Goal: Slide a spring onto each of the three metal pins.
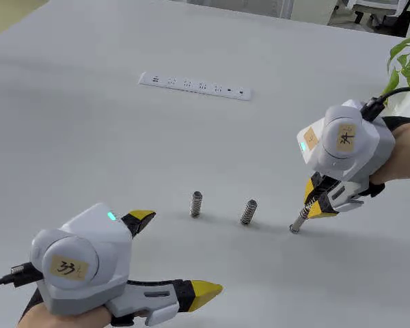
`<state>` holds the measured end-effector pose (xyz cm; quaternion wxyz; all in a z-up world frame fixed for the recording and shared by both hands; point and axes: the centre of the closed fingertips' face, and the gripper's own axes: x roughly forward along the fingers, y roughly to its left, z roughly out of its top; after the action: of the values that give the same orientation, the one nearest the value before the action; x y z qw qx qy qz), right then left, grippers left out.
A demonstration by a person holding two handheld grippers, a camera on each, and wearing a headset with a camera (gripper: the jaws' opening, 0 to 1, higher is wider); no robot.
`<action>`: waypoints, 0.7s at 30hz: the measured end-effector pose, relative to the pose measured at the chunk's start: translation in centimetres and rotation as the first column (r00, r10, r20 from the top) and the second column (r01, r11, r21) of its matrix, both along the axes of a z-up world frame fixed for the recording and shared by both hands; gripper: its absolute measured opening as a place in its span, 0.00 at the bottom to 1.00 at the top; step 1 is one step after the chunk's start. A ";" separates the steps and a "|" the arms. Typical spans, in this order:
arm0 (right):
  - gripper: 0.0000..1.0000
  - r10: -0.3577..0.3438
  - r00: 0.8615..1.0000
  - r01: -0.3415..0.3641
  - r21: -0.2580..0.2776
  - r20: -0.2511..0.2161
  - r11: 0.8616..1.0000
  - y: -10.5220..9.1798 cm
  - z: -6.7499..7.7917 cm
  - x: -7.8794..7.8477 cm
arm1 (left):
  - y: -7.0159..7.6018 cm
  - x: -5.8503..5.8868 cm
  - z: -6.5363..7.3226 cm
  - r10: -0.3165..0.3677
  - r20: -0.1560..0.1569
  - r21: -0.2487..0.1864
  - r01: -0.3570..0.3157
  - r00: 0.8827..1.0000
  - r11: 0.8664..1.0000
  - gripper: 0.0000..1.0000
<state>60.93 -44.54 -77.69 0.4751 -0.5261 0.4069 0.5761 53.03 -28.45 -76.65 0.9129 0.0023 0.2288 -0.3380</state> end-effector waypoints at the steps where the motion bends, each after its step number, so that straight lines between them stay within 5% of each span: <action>1: 0.07 0.000 1.000 0.000 -0.002 0.000 1.000 0.0 -0.1 -0.1 | 0.0 0.0 0.0 0.001 0.000 -0.001 -0.001 1.000 1.000 0.89; 21: 0.08 0.029 1.000 -0.029 -0.068 -0.003 0.997 -0.3 -3.1 0.6 | 0.3 0.0 0.0 0.013 -0.007 -0.009 -0.013 1.000 1.000 0.89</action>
<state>61.51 -44.80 -80.76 0.4483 -0.5469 0.4192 0.5694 53.02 -28.20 -76.63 0.9143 -0.0042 0.2303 -0.3331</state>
